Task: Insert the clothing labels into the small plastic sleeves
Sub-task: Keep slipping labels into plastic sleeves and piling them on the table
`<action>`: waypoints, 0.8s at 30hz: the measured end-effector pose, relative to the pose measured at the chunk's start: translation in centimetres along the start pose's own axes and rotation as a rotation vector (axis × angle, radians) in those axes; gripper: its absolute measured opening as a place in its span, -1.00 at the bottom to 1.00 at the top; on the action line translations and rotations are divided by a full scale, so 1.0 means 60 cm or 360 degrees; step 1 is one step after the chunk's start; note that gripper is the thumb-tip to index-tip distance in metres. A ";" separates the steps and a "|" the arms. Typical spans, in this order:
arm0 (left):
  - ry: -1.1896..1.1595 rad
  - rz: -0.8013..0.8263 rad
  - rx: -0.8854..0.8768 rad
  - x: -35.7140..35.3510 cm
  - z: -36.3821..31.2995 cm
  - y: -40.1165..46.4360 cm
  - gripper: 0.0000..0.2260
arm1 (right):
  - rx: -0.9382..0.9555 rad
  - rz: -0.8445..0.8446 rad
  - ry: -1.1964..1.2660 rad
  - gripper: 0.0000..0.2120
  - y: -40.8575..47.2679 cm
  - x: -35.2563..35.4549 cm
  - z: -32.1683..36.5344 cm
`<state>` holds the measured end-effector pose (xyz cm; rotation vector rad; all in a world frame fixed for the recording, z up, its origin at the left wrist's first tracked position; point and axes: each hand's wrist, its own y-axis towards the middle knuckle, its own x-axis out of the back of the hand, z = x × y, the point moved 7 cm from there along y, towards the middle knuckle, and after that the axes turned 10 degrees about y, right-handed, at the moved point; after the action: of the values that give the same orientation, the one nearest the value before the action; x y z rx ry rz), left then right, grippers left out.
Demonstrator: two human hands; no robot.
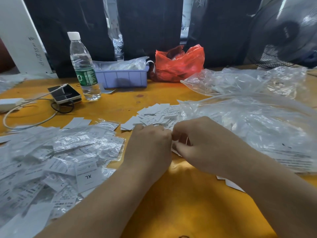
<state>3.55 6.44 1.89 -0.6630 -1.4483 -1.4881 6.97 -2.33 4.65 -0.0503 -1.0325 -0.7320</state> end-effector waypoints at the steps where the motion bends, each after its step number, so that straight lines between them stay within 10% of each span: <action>1: -0.0055 -0.0020 0.0010 0.004 0.000 -0.002 -0.85 | 0.0018 -0.0028 -0.0004 -0.89 0.001 0.003 0.001; 13: -0.0832 -0.0001 0.0193 0.018 0.009 -0.024 -0.81 | -0.0008 -0.0529 -0.0262 -0.88 0.003 0.064 -0.013; 24: -0.0844 0.0036 0.0197 0.014 0.011 -0.018 -0.98 | -0.0280 -0.0309 -0.0054 -0.77 0.011 0.036 -0.039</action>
<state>2.07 6.75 2.24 -1.0451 -1.9038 -1.2416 9.79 -3.85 5.31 -0.1156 -1.0119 -1.0009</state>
